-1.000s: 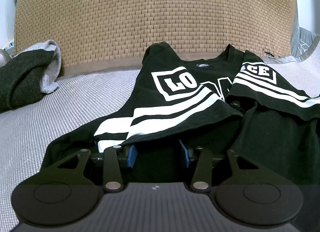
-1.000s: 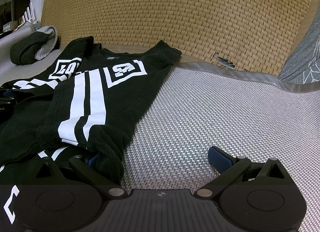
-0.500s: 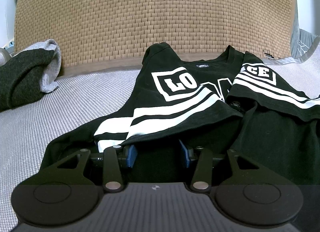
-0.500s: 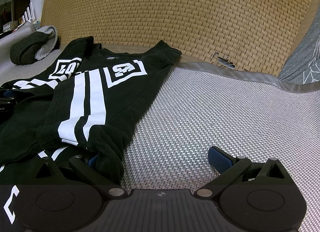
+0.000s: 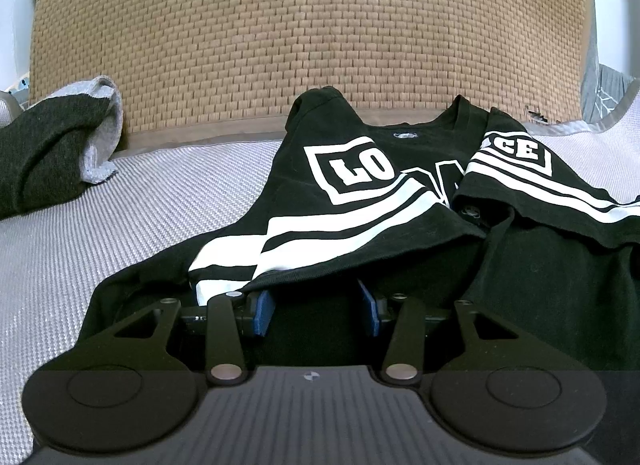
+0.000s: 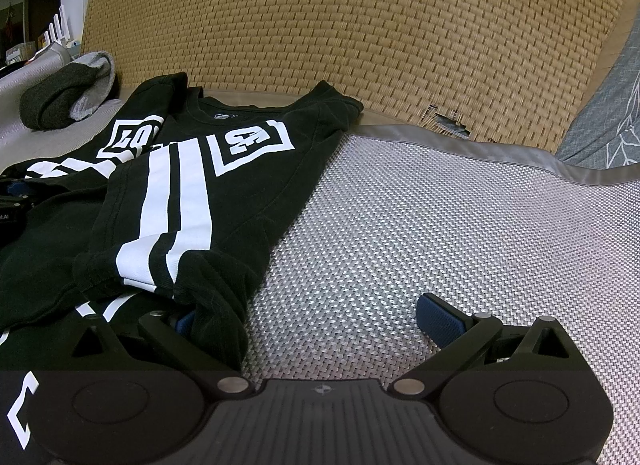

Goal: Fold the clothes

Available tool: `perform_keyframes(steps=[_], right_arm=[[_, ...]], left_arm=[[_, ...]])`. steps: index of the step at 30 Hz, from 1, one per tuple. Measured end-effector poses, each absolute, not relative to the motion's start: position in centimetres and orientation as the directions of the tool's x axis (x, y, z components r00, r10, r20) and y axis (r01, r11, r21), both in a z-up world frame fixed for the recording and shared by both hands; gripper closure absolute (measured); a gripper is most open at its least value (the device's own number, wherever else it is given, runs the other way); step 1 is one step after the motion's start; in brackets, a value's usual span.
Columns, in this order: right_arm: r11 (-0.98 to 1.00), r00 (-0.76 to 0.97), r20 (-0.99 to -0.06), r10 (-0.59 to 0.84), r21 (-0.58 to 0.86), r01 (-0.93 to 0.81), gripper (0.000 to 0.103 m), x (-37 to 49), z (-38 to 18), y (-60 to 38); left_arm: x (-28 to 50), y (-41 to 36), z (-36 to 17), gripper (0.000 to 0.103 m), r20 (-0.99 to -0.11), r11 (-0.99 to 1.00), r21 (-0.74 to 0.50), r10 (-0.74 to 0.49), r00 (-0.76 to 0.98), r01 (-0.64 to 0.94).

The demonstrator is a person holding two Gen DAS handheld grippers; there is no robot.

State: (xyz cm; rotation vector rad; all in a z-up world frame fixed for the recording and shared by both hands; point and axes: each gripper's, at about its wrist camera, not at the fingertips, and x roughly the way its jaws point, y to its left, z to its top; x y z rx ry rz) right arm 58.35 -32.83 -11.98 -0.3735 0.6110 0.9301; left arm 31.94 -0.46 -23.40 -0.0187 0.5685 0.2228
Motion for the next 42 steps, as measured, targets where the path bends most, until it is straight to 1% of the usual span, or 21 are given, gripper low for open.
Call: perform_keyframes(steps=[12, 19, 42], right_arm=[[0.553, 0.449, -0.635, 0.629, -0.040, -0.832, 0.000, 58.37, -11.98, -32.86], [0.553, 0.449, -0.635, 0.629, -0.040, -0.832, 0.000, 58.36, -11.98, -32.86], [0.553, 0.448, -0.635, 0.630, -0.040, -0.832, 0.000, 58.37, -12.02, -32.88]], left_arm=[[31.99, -0.47, -23.44, 0.056, -0.535, 0.975, 0.046, 0.207, 0.819, -0.216], [32.15, -0.88, -23.39, 0.056, -0.538, 0.973, 0.077, 0.224, 0.813, -0.217], [32.02, -0.73, -23.44, 0.056, -0.535, 0.974, 0.070, 0.218, 0.817, -0.214]])
